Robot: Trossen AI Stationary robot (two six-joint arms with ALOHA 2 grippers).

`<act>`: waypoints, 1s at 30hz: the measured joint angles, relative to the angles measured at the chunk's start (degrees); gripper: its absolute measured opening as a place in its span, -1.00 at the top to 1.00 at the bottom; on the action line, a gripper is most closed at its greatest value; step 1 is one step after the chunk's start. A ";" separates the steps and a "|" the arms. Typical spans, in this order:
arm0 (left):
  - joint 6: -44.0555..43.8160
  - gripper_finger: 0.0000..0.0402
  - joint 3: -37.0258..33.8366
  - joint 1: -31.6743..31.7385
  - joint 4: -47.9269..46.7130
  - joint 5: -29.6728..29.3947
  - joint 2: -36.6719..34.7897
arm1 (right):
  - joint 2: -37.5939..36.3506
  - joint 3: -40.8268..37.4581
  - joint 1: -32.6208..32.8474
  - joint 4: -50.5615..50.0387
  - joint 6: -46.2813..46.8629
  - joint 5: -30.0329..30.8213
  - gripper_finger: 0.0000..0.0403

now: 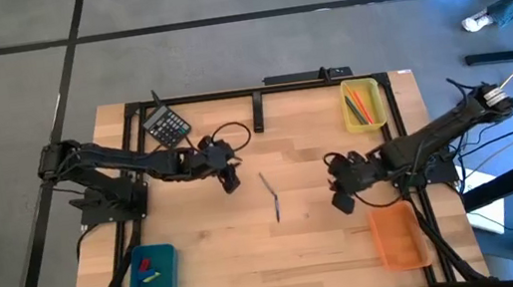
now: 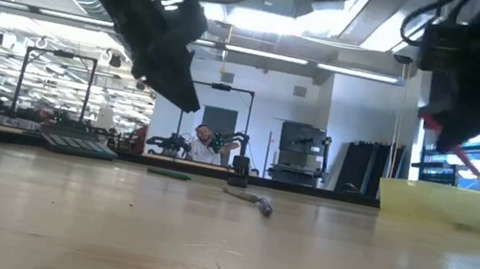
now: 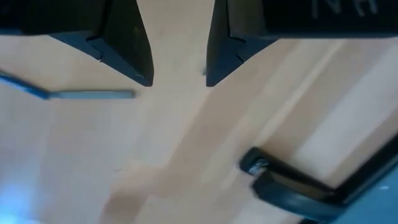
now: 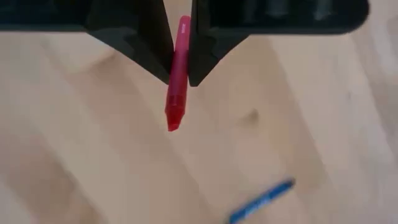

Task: Sort crayons/erasers/pens/pencils in bins
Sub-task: Put the red crayon into the orange bin

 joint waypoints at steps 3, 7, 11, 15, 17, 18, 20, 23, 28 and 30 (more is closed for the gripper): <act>1.94 0.30 0.00 0.00 -0.89 -1.81 0.00 | -0.10 1.81 4.05 0.29 1.47 0.15 0.76; 6.78 0.30 -0.02 0.04 -0.97 -2.68 0.00 | -0.08 7.70 9.71 -0.40 2.68 0.21 0.76; 10.15 0.30 -0.02 0.00 -0.93 -2.72 0.00 | 0.01 13.50 15.99 -5.75 10.39 0.10 0.76; 10.36 0.30 -0.02 -0.42 -1.01 -2.73 0.00 | 0.07 14.94 22.83 -14.47 24.31 -0.21 0.76; 10.40 0.30 -0.02 -0.68 -1.06 -2.70 0.00 | 0.07 14.21 26.47 -18.48 32.90 -0.65 0.76; 10.40 0.30 -0.02 -0.72 -1.06 -2.66 0.00 | 0.07 13.46 28.24 -19.70 37.28 -1.19 0.76; 10.41 0.30 -0.04 -0.70 -1.06 -2.63 0.00 | 0.17 11.56 31.37 -19.89 45.04 -2.27 0.76; 10.42 0.30 -0.04 -0.61 -1.09 -2.65 0.00 | 1.08 9.05 34.91 -19.14 53.51 -3.96 0.76; 10.71 0.30 -0.07 -0.57 -1.51 -2.26 0.68 | 4.82 5.83 37.93 -18.81 62.64 -12.67 0.76; 11.62 0.30 -0.09 -0.14 -1.89 -1.79 1.23 | 6.49 4.58 38.28 -18.36 65.29 -16.37 0.76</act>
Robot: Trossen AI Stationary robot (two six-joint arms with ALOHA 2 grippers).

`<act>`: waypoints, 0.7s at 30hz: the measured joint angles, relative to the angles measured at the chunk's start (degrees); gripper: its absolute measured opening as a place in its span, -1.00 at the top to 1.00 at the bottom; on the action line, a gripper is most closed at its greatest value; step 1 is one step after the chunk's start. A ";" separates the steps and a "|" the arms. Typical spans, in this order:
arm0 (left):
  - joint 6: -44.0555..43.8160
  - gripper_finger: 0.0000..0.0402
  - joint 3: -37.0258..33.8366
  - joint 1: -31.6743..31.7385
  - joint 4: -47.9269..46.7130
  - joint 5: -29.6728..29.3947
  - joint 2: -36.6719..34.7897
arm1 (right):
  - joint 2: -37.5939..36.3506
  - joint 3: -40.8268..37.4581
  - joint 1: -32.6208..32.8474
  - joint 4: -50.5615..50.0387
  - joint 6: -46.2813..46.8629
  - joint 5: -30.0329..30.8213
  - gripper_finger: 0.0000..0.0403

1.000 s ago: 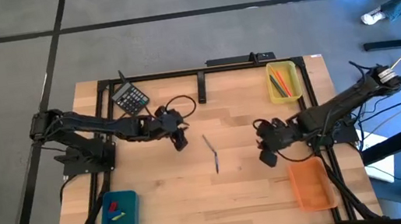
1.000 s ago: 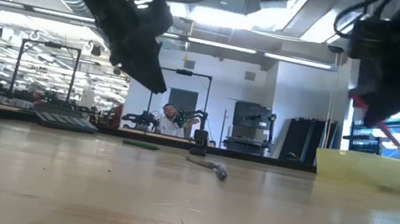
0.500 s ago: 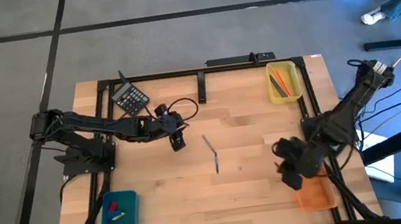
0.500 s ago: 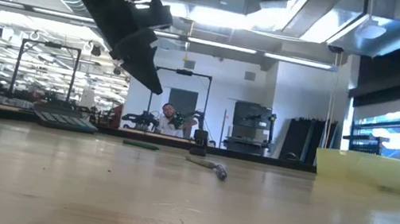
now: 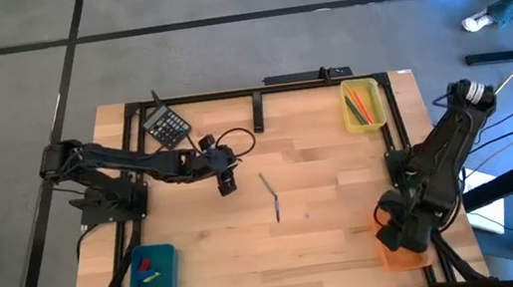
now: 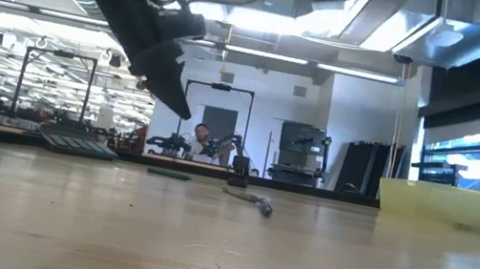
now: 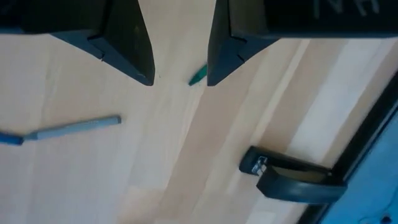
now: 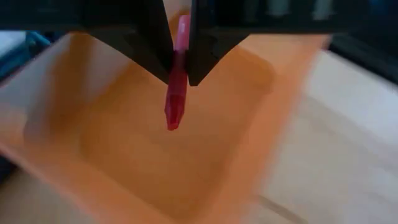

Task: Sort crayons/erasers/pens/pencils in bins
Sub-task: Put the red crayon into the orange bin, then put the green crayon into the orange bin

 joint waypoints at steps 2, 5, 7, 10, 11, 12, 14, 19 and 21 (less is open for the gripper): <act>0.25 0.30 0.02 1.05 -0.81 1.03 1.18 | 1.58 -1.03 0.02 1.50 1.34 -2.66 0.76; 0.27 0.30 0.00 3.66 -0.52 5.39 3.14 | 3.94 -1.29 0.00 2.50 0.97 -3.27 0.76; 0.25 0.30 0.02 5.77 -0.53 9.23 4.52 | 5.11 -1.29 0.00 3.08 0.18 -3.01 0.73; 0.27 0.30 0.00 8.16 -0.72 11.75 6.23 | 6.64 -1.29 0.00 3.33 -0.45 -1.84 0.66; 0.29 0.30 0.01 8.68 -0.62 11.76 6.50 | 7.04 -1.29 0.00 3.32 -0.51 -1.58 0.63; 0.46 0.30 0.02 9.09 -0.47 11.80 6.64 | 7.43 -1.29 -0.02 3.34 -0.61 -1.43 0.60; 1.49 0.30 0.02 9.64 -0.47 11.82 6.66 | 8.20 -1.29 -0.02 3.37 -0.61 -1.41 0.53; 2.45 0.30 0.02 10.01 -0.27 11.90 6.60 | 8.97 -1.29 -0.02 3.38 -0.61 -1.37 0.41; 3.14 0.30 0.02 10.01 -0.37 11.88 6.59 | 8.95 -1.29 -0.02 3.25 -0.60 -1.27 0.39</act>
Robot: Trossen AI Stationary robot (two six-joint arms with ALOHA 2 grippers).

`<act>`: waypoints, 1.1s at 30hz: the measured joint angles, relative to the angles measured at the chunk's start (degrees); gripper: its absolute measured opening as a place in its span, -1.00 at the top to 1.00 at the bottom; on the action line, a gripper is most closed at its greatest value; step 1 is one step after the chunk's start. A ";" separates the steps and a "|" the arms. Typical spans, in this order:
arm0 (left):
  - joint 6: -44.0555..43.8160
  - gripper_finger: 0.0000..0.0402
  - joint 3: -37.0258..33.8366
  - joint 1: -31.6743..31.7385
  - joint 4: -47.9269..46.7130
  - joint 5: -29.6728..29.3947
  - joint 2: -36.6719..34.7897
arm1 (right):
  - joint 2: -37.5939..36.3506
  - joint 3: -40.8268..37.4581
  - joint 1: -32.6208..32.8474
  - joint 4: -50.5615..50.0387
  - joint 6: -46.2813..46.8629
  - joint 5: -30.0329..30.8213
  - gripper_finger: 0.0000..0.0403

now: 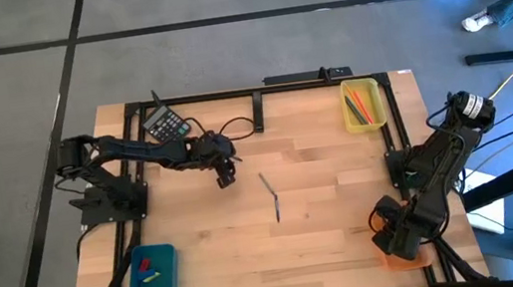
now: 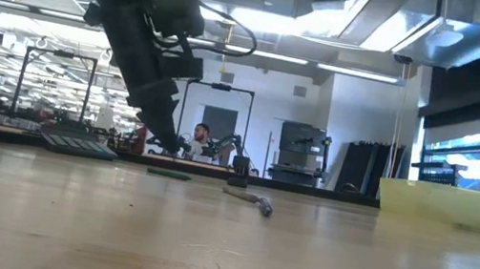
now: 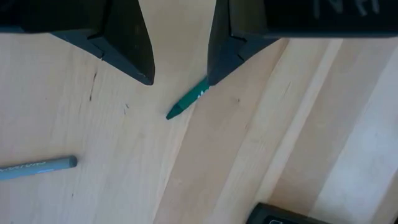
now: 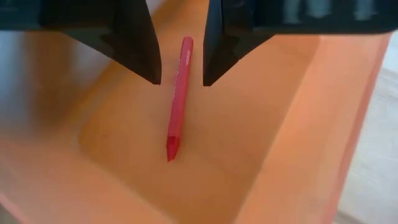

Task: Sort crayons/erasers/pens/pencils in bins
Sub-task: Put the green crayon into the orange bin

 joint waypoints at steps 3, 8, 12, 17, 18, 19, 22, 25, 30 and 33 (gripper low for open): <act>0.15 0.30 0.00 0.25 -0.48 0.93 0.00 | -0.04 1.19 0.00 -5.62 1.54 3.01 0.39; 0.17 0.30 0.00 4.46 -0.55 5.61 -0.02 | -0.09 8.99 -0.07 -21.61 3.13 14.32 0.39; 3.74 0.30 0.00 7.49 -0.60 5.77 -0.02 | -0.13 16.10 -0.11 -29.40 2.35 26.35 0.39; 10.31 0.30 0.03 9.47 -0.41 10.81 0.85 | -0.13 21.32 -0.13 -30.31 -4.10 36.70 0.39; 11.48 0.30 0.06 9.66 0.27 11.46 1.33 | -0.13 21.78 -0.13 -30.18 -4.89 38.04 0.39; 12.58 0.30 0.17 9.81 1.25 11.93 2.04 | -0.13 22.08 -0.13 -30.10 -5.74 39.10 0.39; 13.63 0.30 0.02 10.61 1.71 12.43 4.10 | -0.13 22.13 -0.30 -29.52 -7.29 40.95 0.39; 13.60 0.30 0.07 11.21 1.64 14.10 6.70 | 0.03 21.97 -0.31 -29.37 -7.51 40.99 0.39; 10.79 0.31 0.46 11.08 1.72 12.88 9.44 | 0.13 21.97 -0.31 -29.24 -7.61 41.01 0.39; 8.52 0.36 0.42 10.99 1.15 12.45 9.53 | 0.13 21.96 -0.31 -29.22 -7.72 41.71 0.39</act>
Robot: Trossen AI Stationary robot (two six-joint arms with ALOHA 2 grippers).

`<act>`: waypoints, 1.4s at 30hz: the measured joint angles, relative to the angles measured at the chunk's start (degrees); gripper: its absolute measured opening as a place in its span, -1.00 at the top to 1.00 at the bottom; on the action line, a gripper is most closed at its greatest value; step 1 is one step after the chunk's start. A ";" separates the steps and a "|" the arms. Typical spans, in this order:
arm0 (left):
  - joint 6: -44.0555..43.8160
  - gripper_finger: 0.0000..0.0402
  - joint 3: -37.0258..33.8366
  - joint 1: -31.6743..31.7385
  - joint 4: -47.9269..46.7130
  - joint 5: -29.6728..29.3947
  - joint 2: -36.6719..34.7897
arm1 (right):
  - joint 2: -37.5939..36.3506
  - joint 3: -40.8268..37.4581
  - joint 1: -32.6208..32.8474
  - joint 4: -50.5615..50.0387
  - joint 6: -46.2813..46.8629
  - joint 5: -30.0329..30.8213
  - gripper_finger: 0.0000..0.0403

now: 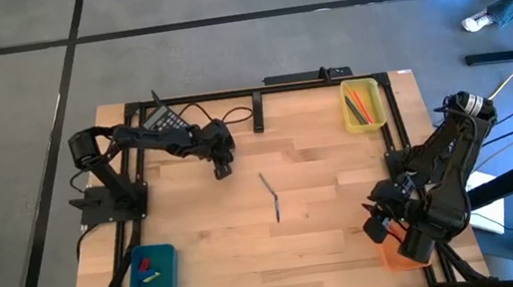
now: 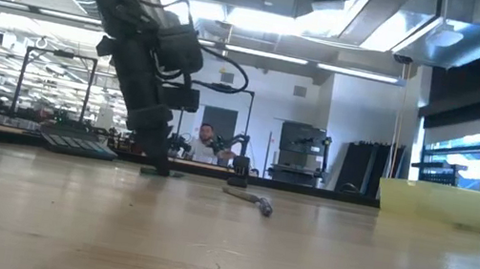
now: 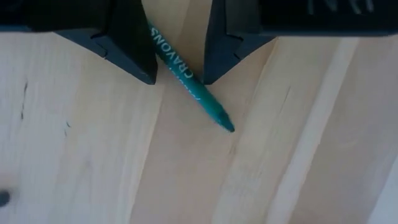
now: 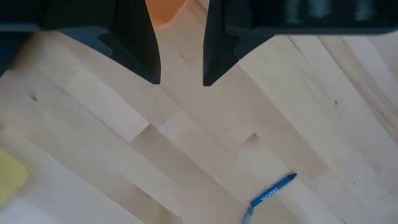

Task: Sort crayons/erasers/pens/pencils in bins
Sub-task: Put the green crayon into the orange bin

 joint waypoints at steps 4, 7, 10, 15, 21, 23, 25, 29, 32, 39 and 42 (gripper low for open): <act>-3.41 0.53 -0.02 -1.40 -0.48 -1.08 -0.33 | 0.20 -0.04 0.00 0.42 -0.25 5.50 0.39; -4.23 0.68 -0.06 -2.69 -0.50 -2.28 -0.33 | 1.78 -0.04 0.00 0.75 -0.61 13.43 0.39; -4.45 0.80 -0.11 -3.56 -0.45 -3.50 -0.31 | 4.11 -0.04 -0.30 1.10 -0.64 18.10 0.39; -6.29 0.93 -0.13 -3.82 -0.48 -4.08 -0.32 | 8.29 -0.06 -2.16 2.09 -4.04 17.26 0.39; -10.25 0.97 -0.43 -3.87 1.26 -4.79 -0.33 | 13.18 -0.08 -5.65 2.12 -4.09 18.99 0.39; -12.55 0.95 -0.48 -4.08 2.94 -6.75 -0.23 | 15.01 -0.08 -7.17 2.34 -2.57 23.30 0.39; -14.34 0.92 -0.61 -4.12 4.72 -7.83 -0.13 | 16.87 -0.08 -8.84 3.95 0.15 29.36 0.39; -14.69 0.88 -0.66 -4.27 7.67 -8.80 0.04 | 20.17 -0.08 -12.35 11.68 -3.69 36.05 0.39; -14.70 0.90 -0.66 -4.65 8.08 -9.44 0.07 | 21.63 -0.08 -14.35 16.18 -9.89 33.06 0.39; -17.68 0.95 -0.63 -7.59 11.51 -9.47 0.31 | 23.79 -0.08 -15.28 24.41 -22.55 31.50 0.39; -17.68 0.93 -0.63 -9.59 14.98 -8.95 0.28 | 23.87 -0.08 -15.33 27.29 -30.83 29.70 0.39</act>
